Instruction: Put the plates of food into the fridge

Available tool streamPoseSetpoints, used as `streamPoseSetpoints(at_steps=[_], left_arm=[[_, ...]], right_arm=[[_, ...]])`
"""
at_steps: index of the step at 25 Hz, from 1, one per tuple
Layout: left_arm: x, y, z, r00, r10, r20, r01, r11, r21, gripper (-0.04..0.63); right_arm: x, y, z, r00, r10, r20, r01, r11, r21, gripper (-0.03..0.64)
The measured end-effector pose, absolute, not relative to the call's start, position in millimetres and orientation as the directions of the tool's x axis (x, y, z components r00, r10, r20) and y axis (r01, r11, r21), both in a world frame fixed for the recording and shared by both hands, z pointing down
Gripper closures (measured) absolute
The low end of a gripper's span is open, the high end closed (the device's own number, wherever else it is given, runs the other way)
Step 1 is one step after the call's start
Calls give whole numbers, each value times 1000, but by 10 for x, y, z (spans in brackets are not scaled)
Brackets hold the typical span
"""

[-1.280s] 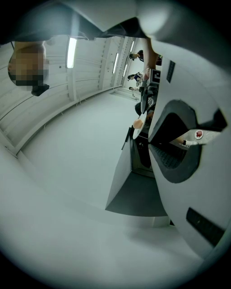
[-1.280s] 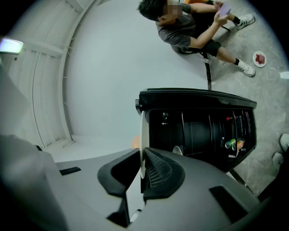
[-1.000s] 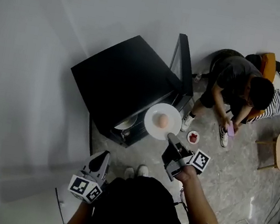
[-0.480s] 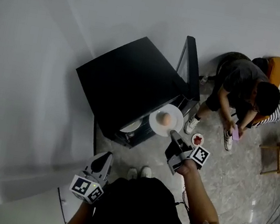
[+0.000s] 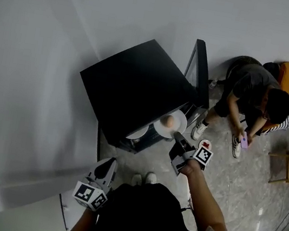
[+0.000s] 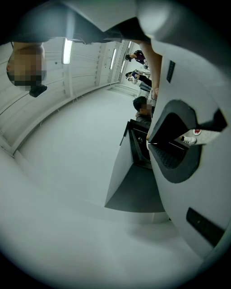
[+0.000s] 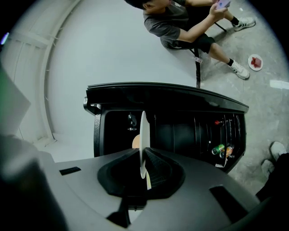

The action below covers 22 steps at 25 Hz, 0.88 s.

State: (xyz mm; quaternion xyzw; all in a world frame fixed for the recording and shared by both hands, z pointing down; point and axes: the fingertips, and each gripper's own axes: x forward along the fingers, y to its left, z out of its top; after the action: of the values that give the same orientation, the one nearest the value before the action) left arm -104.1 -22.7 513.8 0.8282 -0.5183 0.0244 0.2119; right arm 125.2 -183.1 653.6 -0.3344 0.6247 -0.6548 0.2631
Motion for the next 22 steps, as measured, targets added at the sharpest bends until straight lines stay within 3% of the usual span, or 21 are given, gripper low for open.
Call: streamPoseSetpoints(at_steps=[12,22], left_arm=[[-1072,-241,5177,431,-860,272,-881,-338,330,571],[-1097,-234,5177,412,-867,280,-890,-318,325,571]], right_arm=[[1099,-2081,6760,-638,-762,111,-23,-125,-992,569],[950,-2292,6840,-651,-744,150,-61,-146,-987,574]])
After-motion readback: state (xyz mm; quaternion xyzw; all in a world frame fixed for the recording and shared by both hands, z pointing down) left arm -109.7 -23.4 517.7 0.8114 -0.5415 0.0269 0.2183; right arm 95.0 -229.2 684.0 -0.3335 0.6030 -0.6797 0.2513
